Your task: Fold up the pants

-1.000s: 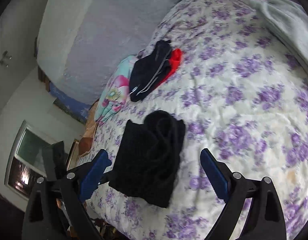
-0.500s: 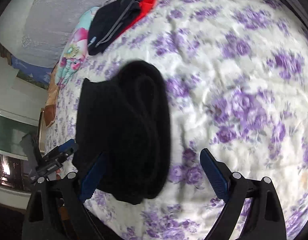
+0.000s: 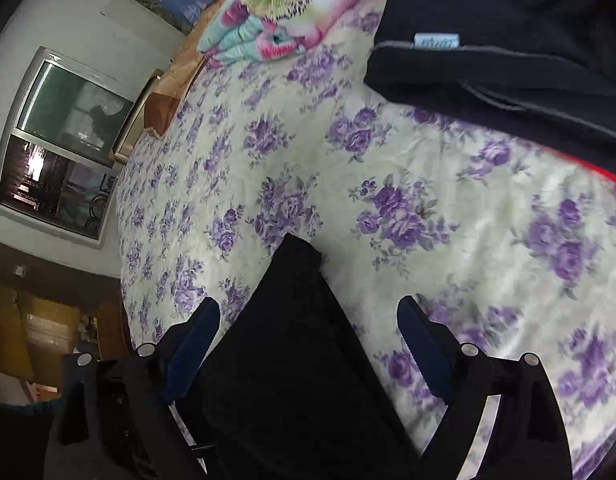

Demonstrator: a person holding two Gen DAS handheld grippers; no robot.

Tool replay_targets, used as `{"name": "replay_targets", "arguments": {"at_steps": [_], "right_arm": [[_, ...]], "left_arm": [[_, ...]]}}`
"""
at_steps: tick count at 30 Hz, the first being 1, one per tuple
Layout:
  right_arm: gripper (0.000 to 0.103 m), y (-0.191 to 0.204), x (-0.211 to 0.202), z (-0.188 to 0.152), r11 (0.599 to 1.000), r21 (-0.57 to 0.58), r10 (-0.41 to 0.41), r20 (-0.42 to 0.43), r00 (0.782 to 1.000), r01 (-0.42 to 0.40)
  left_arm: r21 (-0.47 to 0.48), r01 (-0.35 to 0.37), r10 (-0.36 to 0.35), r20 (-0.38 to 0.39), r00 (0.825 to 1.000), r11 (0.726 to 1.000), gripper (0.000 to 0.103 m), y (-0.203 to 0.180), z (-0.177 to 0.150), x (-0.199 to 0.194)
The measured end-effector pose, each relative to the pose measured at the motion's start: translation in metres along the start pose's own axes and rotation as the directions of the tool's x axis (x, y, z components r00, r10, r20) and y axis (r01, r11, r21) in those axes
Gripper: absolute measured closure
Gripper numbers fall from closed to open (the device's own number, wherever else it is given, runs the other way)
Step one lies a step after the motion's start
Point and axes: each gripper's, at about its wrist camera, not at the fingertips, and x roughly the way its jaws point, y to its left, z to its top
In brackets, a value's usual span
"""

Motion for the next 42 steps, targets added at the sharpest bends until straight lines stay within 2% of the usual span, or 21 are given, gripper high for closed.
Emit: {"name": "replay_targets", "arguments": {"at_steps": [2,3,5,8,10,12,14,15,17,18,20,22,25,28,30,32,33,35,38,39,42], "right_arm": [[0.044,0.002,0.016,0.003,0.999,-0.012,0.047,-0.045,0.998,-0.047],[0.085,0.009,0.02,0.002,0.998,-0.06,0.029,-0.057,0.998,-0.033],[0.091,0.026,0.02,0.002,0.991,-0.134,-0.002,-0.076,0.997,-0.009],[0.093,0.049,0.003,0.015,0.978,-0.207,0.024,-0.054,0.998,-0.035],[0.093,0.05,-0.001,0.023,0.974,-0.219,0.048,-0.041,0.998,-0.056],[0.093,0.039,0.016,0.029,0.98,-0.201,-0.008,-0.045,0.999,-0.001],[0.083,0.018,0.043,0.03,0.988,-0.133,-0.085,-0.083,0.993,0.074],[0.079,0.012,0.05,0.03,0.993,-0.105,-0.067,-0.082,0.994,0.058],[0.055,0.017,0.037,0.026,0.995,-0.081,-0.071,-0.067,0.995,0.065],[0.028,0.021,0.023,0.021,0.992,-0.068,-0.111,-0.063,0.992,0.106],[0.027,0.033,-0.016,0.003,0.979,-0.108,-0.172,0.022,0.985,0.173],[0.026,0.046,-0.056,-0.029,0.947,-0.159,-0.258,0.135,0.957,0.278],[0.026,0.05,-0.091,-0.097,0.926,-0.132,-0.317,0.231,0.92,0.353],[0.026,0.04,-0.106,-0.164,0.921,-0.036,-0.366,0.263,0.893,0.388],[0.026,0.019,-0.1,-0.204,0.922,0.074,-0.388,0.213,0.897,0.381],[0.027,0.009,-0.088,-0.235,0.88,0.119,-0.474,0.156,0.867,0.46],[0.026,0.014,-0.089,-0.244,0.864,0.128,-0.502,0.165,0.849,0.486],[0.026,0.028,-0.103,-0.256,0.887,0.18,-0.458,0.226,0.86,0.425],[0.02,0.058,-0.124,-0.267,0.909,0.209,-0.416,0.394,0.819,0.361],[0.02,0.065,-0.122,-0.269,0.918,0.201,-0.397,0.42,0.816,0.343],[0.02,0.065,-0.098,-0.271,0.935,0.195,-0.353,0.411,0.84,0.298]], "left_arm": [[-0.026,0.001,-0.001,0.0,1.0,1.0,0.021,0.005,-0.001,0.0],[-0.03,-0.002,0.002,0.001,1.0,1.0,0.021,0.006,-0.001,0.0],[-0.027,-0.017,0.017,0.002,1.0,0.999,0.021,0.007,-0.001,0.0],[-0.017,-0.031,0.031,0.013,0.999,0.999,0.021,0.009,0.001,-0.002],[-0.022,-0.04,0.04,0.017,0.999,0.999,0.018,0.013,0.004,-0.001],[-0.043,-0.046,0.047,0.008,0.999,0.998,0.016,0.022,0.009,0.003],[-0.049,-0.061,0.061,-0.002,0.998,0.997,0.016,0.027,0.011,0.001],[-0.037,-0.073,0.073,-0.002,0.997,0.997,0.016,0.027,0.012,-0.002],[-0.018,-0.074,0.074,0.006,0.997,0.997,0.017,0.03,0.015,-0.014],[-0.016,-0.061,0.061,0.015,0.998,0.998,0.017,0.032,0.017,-0.022],[-0.014,-0.026,0.027,0.06,0.998,1.0,0.017,0.034,0.026,-0.04],[-0.004,0.003,-0.003,0.103,0.995,1.0,0.017,0.033,0.038,-0.051],[0.053,0.018,-0.024,0.113,0.993,0.998,0.017,0.018,0.051,-0.044],[0.139,-0.042,0.033,0.067,0.997,0.989,0.017,0.004,0.047,-0.013],[0.156,-0.079,0.076,0.024,0.997,0.985,0.013,0.001,0.043,0.008],[0.105,-0.043,0.043,0.009,0.999,0.994,0.01,0.012,0.042,0.01],[0.095,-0.055,0.055,0.005,0.998,0.994,0.01,0.012,0.045,0.009],[0.129,-0.103,0.099,0.039,0.994,0.986,0.012,0.004,0.042,-0.005],[0.151,-0.105,0.093,0.085,0.992,0.983,0.012,-0.013,0.04,-0.029],[0.154,-0.116,0.102,0.094,0.99,0.981,0.012,-0.02,0.041,-0.034],[0.153,-0.166,0.146,0.137,0.98,0.974,0.012,-0.04,0.045,-0.047]]}}
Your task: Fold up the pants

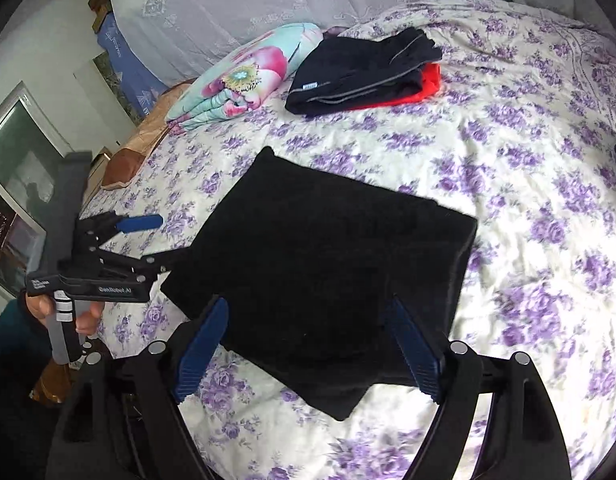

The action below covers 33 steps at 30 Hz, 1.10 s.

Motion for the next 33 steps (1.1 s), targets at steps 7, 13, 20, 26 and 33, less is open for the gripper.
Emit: {"name": "replay_targets", "arguments": {"at_steps": [7,13,20,26,33], "right_arm": [[0.02,0.007,-0.005,-0.005,0.996,-0.049,-0.079,-0.12,0.99,0.073],[0.009,0.037,-0.121,0.061,0.966,0.012,-0.253,0.256,0.933,0.258],[0.003,0.064,-0.155,0.051,0.891,0.18,-0.449,0.495,0.744,0.418],[0.003,0.093,-0.113,0.036,0.851,0.065,-0.505,0.374,0.778,0.521],[0.004,0.103,-0.11,0.031,0.899,0.119,-0.437,0.321,0.84,0.423]], "left_arm": [[-0.054,-0.115,0.119,0.077,0.99,0.992,0.012,-0.029,0.029,-0.047],[-0.066,-0.168,0.178,0.204,0.963,0.984,0.005,-0.035,0.067,-0.097],[-0.101,-0.113,0.135,0.252,0.958,0.988,0.005,-0.027,0.082,-0.121],[-0.087,-0.103,0.122,0.254,0.959,0.991,0.005,-0.022,0.079,-0.116],[-0.067,-0.096,0.11,0.268,0.957,0.993,0.005,-0.019,0.081,-0.117]]}}
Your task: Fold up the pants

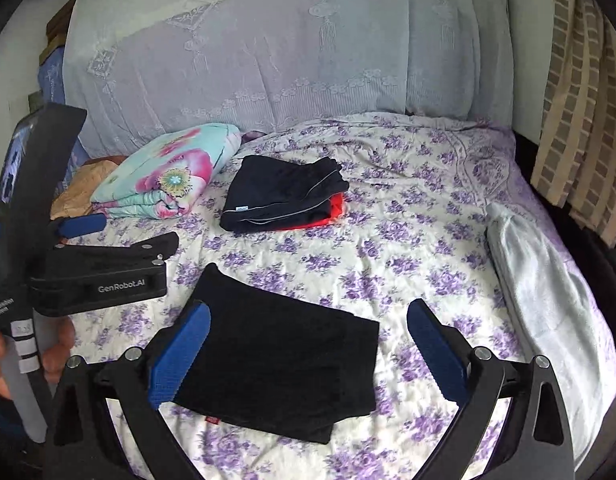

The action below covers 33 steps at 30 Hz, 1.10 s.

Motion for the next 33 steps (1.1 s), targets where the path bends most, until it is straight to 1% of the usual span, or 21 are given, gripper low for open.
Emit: {"name": "replay_targets", "arguments": {"at_steps": [2,6,9,11,14,18,22,29,33], "right_arm": [[0.004,-0.003,-0.005,0.003,0.999,0.033,-0.002,0.022,1.0,0.001],[0.004,-0.001,-0.012,0.01,0.996,0.037,-0.085,0.075,0.994,0.082],[0.004,0.0,-0.012,0.011,0.993,0.053,-0.107,0.096,0.99,0.102],[0.004,0.002,-0.011,0.009,0.993,0.077,-0.091,0.094,0.991,0.084],[0.004,0.007,-0.003,0.007,0.995,0.072,-0.067,0.057,0.996,0.063],[0.004,0.016,0.001,0.008,0.998,0.039,-0.057,0.063,0.996,0.055],[0.004,0.02,0.002,0.01,0.999,0.022,-0.048,0.065,0.997,0.047],[0.004,0.024,0.002,0.006,0.998,0.011,-0.062,0.059,0.996,0.061],[0.004,0.021,0.0,0.004,0.997,0.019,-0.076,0.06,0.995,0.075]], "left_arm": [[0.008,0.016,-0.016,0.007,1.0,1.0,0.005,0.001,0.003,-0.001],[0.031,0.01,-0.011,0.037,0.999,0.999,0.005,0.004,0.011,-0.005],[0.025,0.02,-0.021,0.063,0.998,0.999,0.005,0.009,0.015,-0.009],[0.015,0.033,-0.034,0.073,0.997,0.999,0.005,0.014,0.015,-0.009],[0.009,0.042,-0.042,0.069,0.997,0.999,0.005,0.016,0.013,-0.007],[-0.021,0.062,-0.061,0.057,0.996,0.998,0.005,0.021,0.012,-0.004],[-0.036,0.052,-0.05,0.067,0.997,0.998,0.005,0.024,0.013,-0.004],[-0.022,0.072,-0.07,0.069,0.995,0.997,0.005,0.018,0.014,-0.005],[-0.023,0.07,-0.068,0.069,0.995,0.997,0.005,0.018,0.014,-0.006]]}}
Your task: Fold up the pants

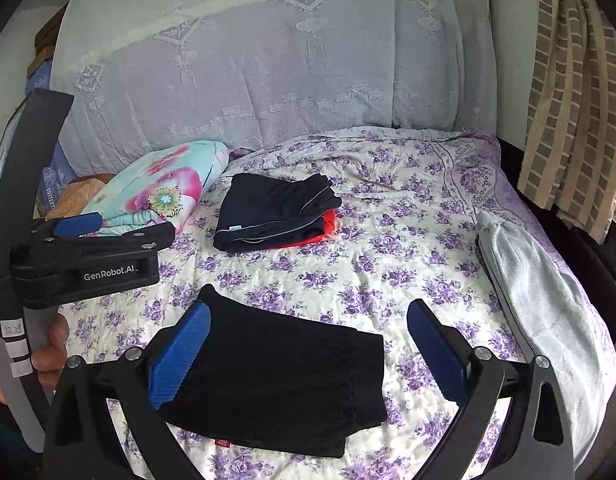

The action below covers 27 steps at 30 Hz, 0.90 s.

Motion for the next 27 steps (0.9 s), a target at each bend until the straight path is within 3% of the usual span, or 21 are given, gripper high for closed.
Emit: {"name": "replay_targets", "arguments": {"at_steps": [3,9,14,17,22,27], "right_arm": [[0.004,-0.003,0.0,-0.001,1.0,0.007,-0.003,0.0,1.0,0.003],[0.004,-0.017,-0.002,-0.003,0.998,0.02,-0.059,0.01,0.998,0.059],[0.004,-0.028,0.01,-0.01,0.995,0.097,-0.006,-0.048,0.999,0.011],[0.004,-0.017,0.015,-0.01,0.998,0.068,0.005,-0.056,0.998,-0.001],[0.004,0.005,0.016,-0.007,1.0,-0.008,-0.012,-0.051,0.999,0.012],[0.004,0.003,0.016,-0.006,1.0,0.006,-0.01,-0.061,0.998,0.01]], "left_arm": [[0.009,-0.013,0.013,0.01,1.0,1.0,0.005,0.005,0.002,-0.002],[-0.052,-0.136,0.141,0.087,0.986,0.989,0.005,0.059,0.017,-0.017],[-0.093,-0.118,0.128,0.103,0.986,0.989,0.007,0.064,0.012,-0.026],[-0.061,-0.062,0.065,0.039,0.997,0.996,0.008,0.038,0.002,-0.015],[0.012,-0.052,0.053,-0.1,0.994,0.999,0.008,-0.003,-0.019,0.02],[0.04,-0.09,0.094,-0.109,0.99,0.995,0.008,-0.011,-0.019,0.027]]}}
